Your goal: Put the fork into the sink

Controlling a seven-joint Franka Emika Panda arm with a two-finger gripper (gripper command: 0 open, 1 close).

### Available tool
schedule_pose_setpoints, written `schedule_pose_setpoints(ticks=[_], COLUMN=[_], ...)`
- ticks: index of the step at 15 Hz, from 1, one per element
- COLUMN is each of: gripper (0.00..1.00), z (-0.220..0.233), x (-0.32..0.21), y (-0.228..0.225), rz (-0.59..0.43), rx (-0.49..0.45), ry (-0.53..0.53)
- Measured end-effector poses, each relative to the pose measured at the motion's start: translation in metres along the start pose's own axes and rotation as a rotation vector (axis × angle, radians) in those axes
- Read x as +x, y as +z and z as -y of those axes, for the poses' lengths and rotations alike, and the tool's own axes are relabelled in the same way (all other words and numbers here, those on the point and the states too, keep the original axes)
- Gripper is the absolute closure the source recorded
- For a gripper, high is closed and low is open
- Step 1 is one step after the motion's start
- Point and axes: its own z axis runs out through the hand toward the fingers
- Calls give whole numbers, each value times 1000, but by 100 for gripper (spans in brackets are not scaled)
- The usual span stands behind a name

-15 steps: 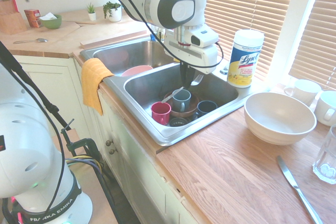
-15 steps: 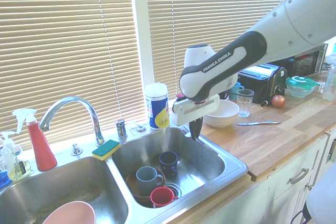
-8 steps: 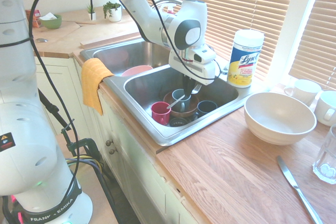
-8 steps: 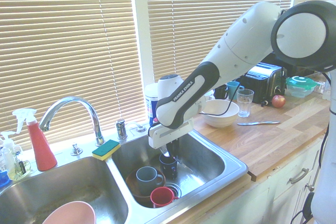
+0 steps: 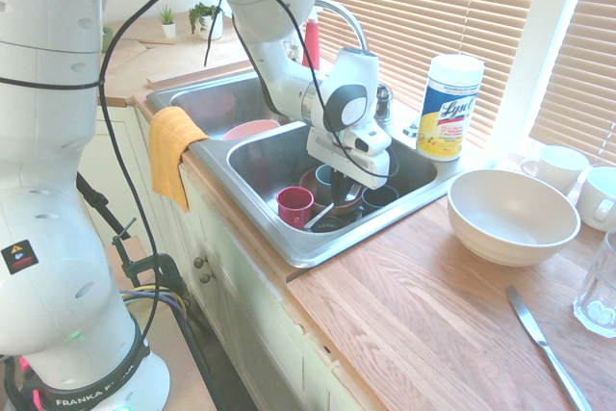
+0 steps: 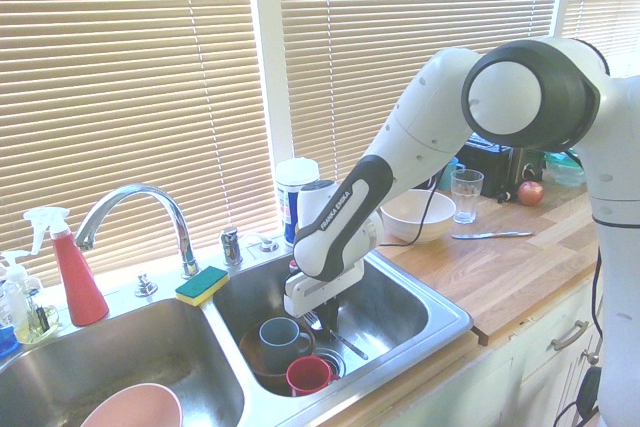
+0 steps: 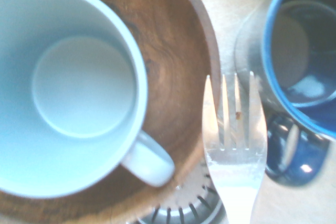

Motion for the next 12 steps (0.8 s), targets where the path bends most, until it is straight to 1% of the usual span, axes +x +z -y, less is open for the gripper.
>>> schedule_pose_setpoints(ticks=[3,4,12], gripper=[100,0,0], z=[0,-1,-2], x=[0,-1,-1], y=[26,32,41], rz=[10,15,28], rx=[-9,-10,-10], ry=[-9,-17,-33])
